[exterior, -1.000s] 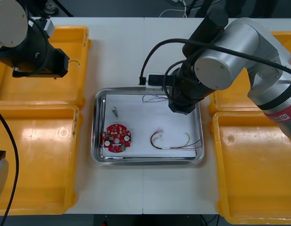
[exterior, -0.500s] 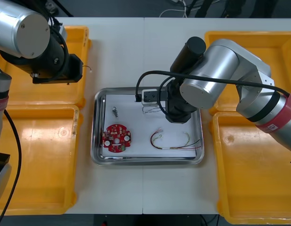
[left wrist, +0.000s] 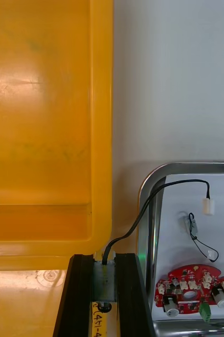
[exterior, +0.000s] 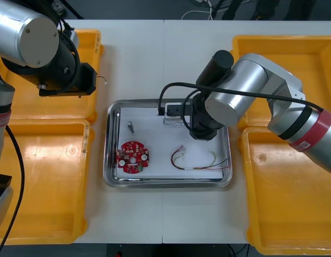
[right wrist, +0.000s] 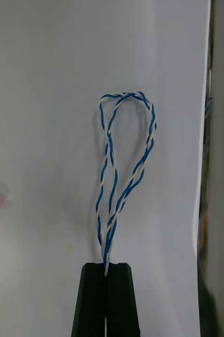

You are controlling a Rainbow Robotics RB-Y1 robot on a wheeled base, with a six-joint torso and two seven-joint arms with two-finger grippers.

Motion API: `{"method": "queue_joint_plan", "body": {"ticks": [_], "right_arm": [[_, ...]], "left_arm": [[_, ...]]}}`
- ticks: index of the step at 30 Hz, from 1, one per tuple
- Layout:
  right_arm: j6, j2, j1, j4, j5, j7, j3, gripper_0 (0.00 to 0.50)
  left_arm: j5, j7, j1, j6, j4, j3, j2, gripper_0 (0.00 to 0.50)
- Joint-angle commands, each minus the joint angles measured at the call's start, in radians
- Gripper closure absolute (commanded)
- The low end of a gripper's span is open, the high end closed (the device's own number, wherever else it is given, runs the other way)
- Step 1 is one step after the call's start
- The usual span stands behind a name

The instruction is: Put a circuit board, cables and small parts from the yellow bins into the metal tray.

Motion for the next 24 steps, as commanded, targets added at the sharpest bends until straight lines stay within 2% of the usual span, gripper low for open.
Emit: {"method": "queue_joint_plan", "body": {"ticks": [1,8,10,12,13,15,19,24], "right_arm": [[-0.006,0.003,-0.044,-0.006,0.007,0.031,0.034,0.500],[-0.006,0.002,-0.044,-0.006,0.018,0.026,0.049,0.500],[-0.006,0.002,-0.045,-0.007,0.022,0.026,0.049,0.424],[-0.006,0.002,-0.045,-0.007,0.026,0.026,0.049,0.248],[-0.006,0.002,-0.044,-0.006,0.026,0.026,0.049,0.215],[-0.006,0.002,-0.045,-0.006,0.027,0.026,0.049,0.096],[-0.006,0.002,-0.045,-0.006,0.030,0.025,0.045,0.000],[0.014,0.002,-0.045,-0.009,0.018,0.028,0.005,0.000]], "left_arm": [[0.009,0.068,0.000,0.007,-0.039,-0.015,-0.010,0.500],[0.010,0.071,0.000,0.007,-0.039,-0.015,-0.010,0.500],[0.010,0.071,0.000,0.007,-0.039,-0.015,-0.010,0.500],[0.012,0.074,0.000,0.007,-0.039,-0.015,-0.012,0.500],[0.012,0.074,0.000,0.007,-0.041,-0.015,-0.010,0.500],[0.012,0.074,0.000,0.007,-0.039,-0.015,-0.012,0.500],[0.013,0.074,0.000,0.007,-0.041,-0.015,-0.010,0.500],[0.015,0.077,0.002,0.007,-0.039,-0.015,-0.010,0.500]]}}
